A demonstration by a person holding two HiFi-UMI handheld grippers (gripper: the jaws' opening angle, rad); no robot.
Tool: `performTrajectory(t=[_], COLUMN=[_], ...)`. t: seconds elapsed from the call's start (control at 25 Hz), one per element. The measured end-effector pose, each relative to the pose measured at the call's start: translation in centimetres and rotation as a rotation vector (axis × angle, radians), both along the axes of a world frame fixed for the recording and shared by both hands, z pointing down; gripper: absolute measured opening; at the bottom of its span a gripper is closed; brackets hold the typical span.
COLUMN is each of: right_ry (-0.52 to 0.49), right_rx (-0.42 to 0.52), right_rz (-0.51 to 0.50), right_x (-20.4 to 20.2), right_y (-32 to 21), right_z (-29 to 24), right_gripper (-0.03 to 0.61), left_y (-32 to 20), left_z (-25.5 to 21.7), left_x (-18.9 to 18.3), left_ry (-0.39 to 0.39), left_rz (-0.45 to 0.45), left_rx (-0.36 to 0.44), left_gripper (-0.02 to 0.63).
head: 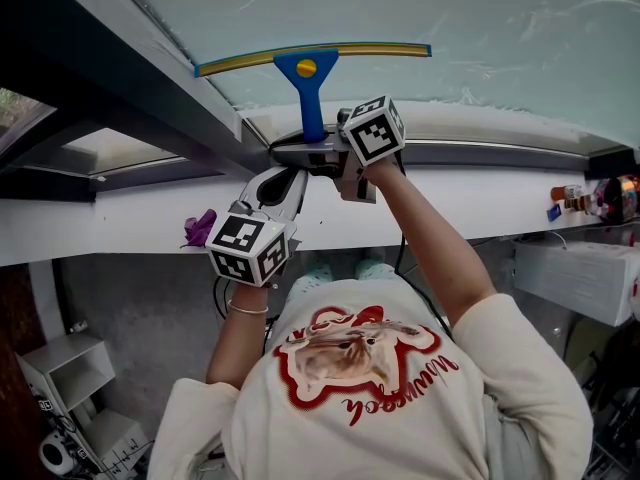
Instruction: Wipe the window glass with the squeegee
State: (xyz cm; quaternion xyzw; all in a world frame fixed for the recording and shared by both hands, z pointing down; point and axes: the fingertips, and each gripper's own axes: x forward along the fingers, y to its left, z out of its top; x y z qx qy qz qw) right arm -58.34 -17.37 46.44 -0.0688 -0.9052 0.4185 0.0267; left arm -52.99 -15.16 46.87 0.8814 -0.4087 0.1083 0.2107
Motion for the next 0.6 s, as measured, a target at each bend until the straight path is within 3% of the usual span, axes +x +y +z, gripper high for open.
performTrajectory(t=[0.6], right_ry=[0.001], right_rx=[-0.04], right_rz=[0.001], right_x=[-0.1], right_y=[0.3], right_z=[3.8], right_gripper=[0.034], left_y=[0.3], left_z=[3.8], left_x=[-0.1], left_ry=[-0.016], left_rz=[0.015], left_rx=[-0.083], left_gripper=[0.002])
